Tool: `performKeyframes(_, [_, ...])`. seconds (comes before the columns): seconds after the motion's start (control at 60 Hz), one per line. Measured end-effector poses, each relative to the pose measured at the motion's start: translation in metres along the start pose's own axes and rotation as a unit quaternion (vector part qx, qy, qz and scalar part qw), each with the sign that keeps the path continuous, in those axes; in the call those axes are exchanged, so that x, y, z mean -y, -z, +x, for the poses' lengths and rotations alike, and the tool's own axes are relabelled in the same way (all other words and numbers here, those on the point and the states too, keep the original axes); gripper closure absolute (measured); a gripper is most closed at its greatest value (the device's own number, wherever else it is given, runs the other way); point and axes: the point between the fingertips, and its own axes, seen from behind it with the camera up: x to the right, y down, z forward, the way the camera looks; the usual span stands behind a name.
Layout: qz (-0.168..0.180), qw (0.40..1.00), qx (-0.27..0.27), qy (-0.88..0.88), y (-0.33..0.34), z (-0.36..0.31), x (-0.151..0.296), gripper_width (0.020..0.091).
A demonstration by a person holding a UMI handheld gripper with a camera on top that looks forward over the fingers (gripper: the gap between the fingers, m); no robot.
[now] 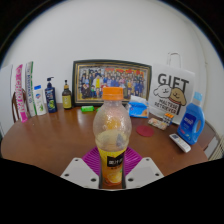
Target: Pour water
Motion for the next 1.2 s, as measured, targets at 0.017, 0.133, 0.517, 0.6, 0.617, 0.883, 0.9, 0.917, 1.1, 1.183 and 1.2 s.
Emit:
performKeyframes(0.017, [-0.002,1.000,0.006,-0.001,0.000,-0.004,0.004,0.0854])
performKeyframes(0.133, [0.008,0.998,0.049,-0.025,-0.002,-0.044,0.042,0.0854])
performKeyframes(0.517, [0.019,0.822,0.270,-0.501,-0.068,-0.147,0.217,0.0855])
performKeyframes(0.6, [0.004,0.735,0.282,-0.617,-0.089,-0.142,0.227,0.0856])
performKeyframes(0.617, [0.001,0.719,0.282,-0.636,-0.093,-0.140,0.227,0.0855])
performKeyframes(0.883, [-0.041,0.516,0.270,-0.812,-0.134,-0.113,0.201,0.0855])
performKeyframes(0.9, [-0.043,0.510,0.268,-0.816,-0.137,-0.111,0.200,0.0856])
performKeyframes(0.917, [-0.045,0.505,0.267,-0.819,-0.138,-0.110,0.198,0.0855])
performKeyframes(1.1, [-0.065,0.515,0.271,-0.811,-0.139,-0.105,0.194,0.0856])
performKeyframes(1.183, [-0.071,0.543,0.278,-0.789,-0.135,-0.103,0.201,0.0854])
performKeyframes(1.2, [-0.071,0.554,0.279,-0.781,-0.134,-0.102,0.203,0.0854])
